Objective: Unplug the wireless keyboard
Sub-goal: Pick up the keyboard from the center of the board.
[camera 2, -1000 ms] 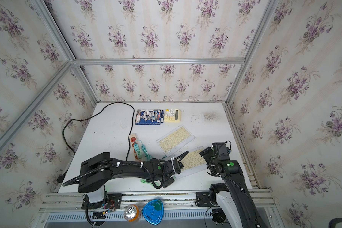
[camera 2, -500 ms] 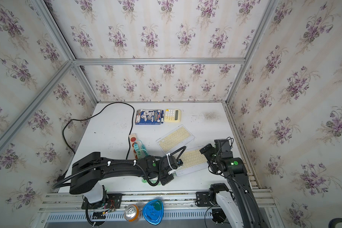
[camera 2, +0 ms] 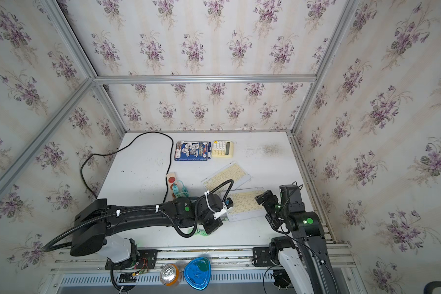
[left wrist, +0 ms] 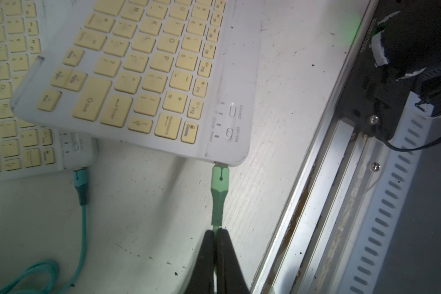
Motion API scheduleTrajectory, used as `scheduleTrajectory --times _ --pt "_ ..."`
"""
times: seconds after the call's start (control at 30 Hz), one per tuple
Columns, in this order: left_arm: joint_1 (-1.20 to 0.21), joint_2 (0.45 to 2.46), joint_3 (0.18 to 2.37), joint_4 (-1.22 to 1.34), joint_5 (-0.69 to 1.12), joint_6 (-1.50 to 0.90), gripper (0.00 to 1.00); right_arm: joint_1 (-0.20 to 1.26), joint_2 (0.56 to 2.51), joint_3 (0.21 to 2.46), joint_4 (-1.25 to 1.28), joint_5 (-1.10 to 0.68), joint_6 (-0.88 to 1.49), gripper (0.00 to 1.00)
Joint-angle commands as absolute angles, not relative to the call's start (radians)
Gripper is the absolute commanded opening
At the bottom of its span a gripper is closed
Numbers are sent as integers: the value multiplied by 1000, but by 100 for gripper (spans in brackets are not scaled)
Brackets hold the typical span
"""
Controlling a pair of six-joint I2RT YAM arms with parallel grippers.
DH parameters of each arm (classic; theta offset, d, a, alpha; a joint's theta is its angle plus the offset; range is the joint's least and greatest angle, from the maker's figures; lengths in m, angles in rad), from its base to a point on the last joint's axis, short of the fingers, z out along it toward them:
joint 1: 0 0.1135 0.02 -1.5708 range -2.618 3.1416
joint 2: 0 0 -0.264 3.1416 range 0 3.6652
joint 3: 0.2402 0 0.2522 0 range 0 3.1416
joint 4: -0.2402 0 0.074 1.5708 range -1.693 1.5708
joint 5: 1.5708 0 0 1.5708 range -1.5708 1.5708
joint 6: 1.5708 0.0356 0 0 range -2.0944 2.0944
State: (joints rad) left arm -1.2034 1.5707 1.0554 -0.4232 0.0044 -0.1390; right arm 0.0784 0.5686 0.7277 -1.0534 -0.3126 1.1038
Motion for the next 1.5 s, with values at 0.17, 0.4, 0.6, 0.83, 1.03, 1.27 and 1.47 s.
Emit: scheduleTrajectory --times 0.17,0.4,0.6,0.83,1.03,1.27,1.47 --pt "-1176 1503 1028 -362 -20 -135 0 92 565 589 -911 -470 1169 96" --pt "-1173 1491 1034 -359 -15 -133 0 95 596 501 -741 -508 1209 96" --pt "-1170 1504 1045 -356 -15 -135 0 101 560 407 -601 -531 1300 96" --pt "-1170 1517 1069 -358 -6 -132 0 112 496 366 -549 -506 1355 96" --pt "-1170 1505 1081 -358 19 -137 0 111 510 291 -430 -524 1419 95" --pt "-1170 1520 1115 -376 12 -135 0 111 560 323 -421 -541 1419 95" --pt "-1172 1506 1118 -377 55 -147 0 112 519 294 -401 -472 1449 94"
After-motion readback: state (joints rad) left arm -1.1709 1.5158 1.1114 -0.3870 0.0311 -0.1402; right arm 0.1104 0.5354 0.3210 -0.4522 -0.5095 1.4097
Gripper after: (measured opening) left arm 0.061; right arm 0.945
